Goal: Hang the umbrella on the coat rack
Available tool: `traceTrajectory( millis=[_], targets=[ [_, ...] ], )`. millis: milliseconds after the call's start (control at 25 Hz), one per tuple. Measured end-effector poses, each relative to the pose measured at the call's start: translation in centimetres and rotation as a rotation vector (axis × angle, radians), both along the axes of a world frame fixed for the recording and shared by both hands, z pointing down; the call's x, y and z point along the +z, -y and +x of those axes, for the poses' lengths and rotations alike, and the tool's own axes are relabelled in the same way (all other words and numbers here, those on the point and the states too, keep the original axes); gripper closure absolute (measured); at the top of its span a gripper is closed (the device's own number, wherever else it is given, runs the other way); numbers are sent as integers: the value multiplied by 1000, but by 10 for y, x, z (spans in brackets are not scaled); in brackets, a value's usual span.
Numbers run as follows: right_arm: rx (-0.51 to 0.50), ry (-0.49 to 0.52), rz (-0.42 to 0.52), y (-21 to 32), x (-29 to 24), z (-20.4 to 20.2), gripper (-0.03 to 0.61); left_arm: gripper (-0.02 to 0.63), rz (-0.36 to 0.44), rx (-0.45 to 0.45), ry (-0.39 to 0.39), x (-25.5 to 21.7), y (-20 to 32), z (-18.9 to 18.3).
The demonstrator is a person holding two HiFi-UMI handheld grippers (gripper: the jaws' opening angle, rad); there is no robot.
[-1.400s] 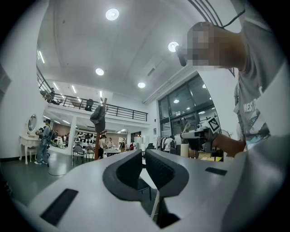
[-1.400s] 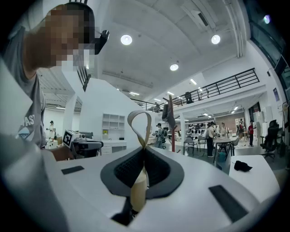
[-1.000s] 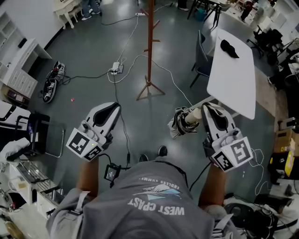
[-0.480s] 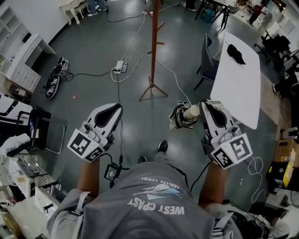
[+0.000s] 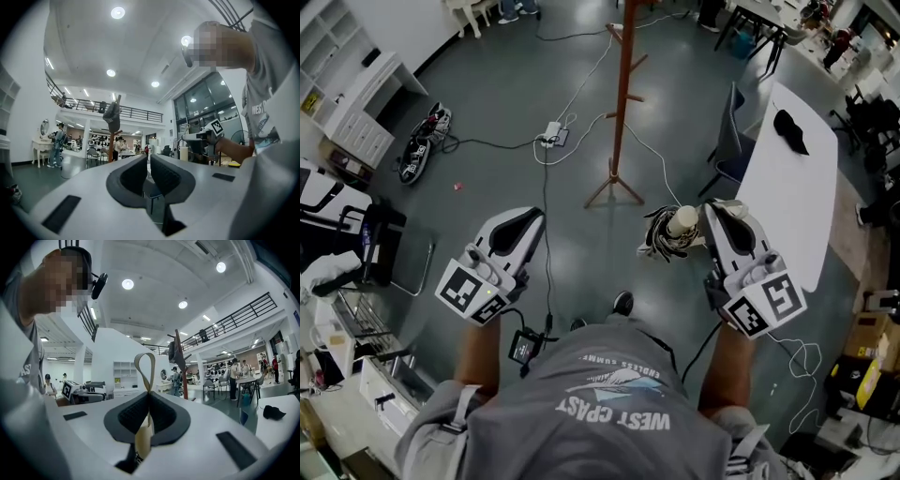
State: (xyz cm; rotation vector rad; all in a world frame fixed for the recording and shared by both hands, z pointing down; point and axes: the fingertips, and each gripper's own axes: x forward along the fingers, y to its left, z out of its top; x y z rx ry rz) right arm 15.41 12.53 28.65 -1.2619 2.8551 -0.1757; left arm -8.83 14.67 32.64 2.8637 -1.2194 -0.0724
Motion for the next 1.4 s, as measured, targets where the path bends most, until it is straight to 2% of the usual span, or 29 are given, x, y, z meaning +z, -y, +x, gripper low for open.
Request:
traceTrajectory(
  millis=[520, 800, 960, 1400],
  targets=[
    [-128, 13, 17, 54, -3, 17, 548, 577, 19, -124, 13, -4, 31, 20],
    [-137, 33, 1, 75, 0, 26, 548, 577, 15, -133, 31, -10, 47, 31],
    [-121, 27, -10, 86, 3, 27, 548, 577, 11, -116, 29, -8, 64, 32],
    [-62, 10, -26, 115, 5, 28, 548, 577, 23, -4, 14, -12, 122, 51]
  ],
)
